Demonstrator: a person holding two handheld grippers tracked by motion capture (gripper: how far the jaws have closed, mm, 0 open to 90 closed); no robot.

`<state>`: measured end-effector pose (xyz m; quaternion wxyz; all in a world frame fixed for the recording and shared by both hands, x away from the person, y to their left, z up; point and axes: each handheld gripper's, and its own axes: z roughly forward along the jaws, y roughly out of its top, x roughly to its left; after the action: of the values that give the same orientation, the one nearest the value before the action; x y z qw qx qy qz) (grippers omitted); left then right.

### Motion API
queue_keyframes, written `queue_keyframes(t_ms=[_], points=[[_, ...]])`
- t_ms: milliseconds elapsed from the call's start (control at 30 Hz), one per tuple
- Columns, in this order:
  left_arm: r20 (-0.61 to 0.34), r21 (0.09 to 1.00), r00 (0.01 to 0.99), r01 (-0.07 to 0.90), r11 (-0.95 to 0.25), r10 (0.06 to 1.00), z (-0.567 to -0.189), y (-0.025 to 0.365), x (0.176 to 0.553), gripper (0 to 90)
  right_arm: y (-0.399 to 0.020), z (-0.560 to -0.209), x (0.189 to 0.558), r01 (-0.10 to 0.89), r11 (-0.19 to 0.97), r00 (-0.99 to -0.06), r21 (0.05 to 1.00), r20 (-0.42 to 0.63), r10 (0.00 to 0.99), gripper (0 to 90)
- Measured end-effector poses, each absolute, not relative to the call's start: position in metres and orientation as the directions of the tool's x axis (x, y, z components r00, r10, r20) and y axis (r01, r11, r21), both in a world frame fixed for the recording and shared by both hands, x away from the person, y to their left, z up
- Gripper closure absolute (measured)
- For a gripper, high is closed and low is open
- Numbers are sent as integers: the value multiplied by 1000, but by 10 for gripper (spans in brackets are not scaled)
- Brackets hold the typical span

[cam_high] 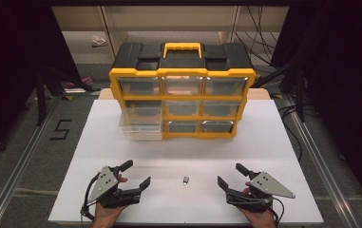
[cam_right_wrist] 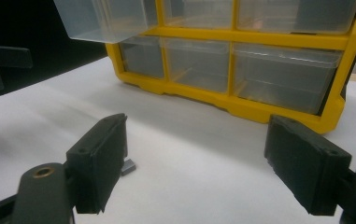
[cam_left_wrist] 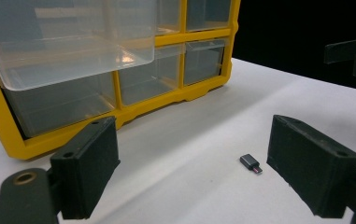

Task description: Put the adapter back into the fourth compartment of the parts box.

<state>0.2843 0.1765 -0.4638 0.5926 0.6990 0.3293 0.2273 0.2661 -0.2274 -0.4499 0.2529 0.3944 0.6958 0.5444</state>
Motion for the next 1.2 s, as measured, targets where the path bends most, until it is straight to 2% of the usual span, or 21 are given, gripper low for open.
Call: queue_keyframes(t_ms=[833,1200], points=[[-61,980,689,177,-86,722,-463,175,283,161,-219,-447,269,276,128,-589,953,62,806,221],[-58,981,693,173,-87,718,-463,174,282,161,-203,-439,271,278,209,-646,938,22,763,224]])
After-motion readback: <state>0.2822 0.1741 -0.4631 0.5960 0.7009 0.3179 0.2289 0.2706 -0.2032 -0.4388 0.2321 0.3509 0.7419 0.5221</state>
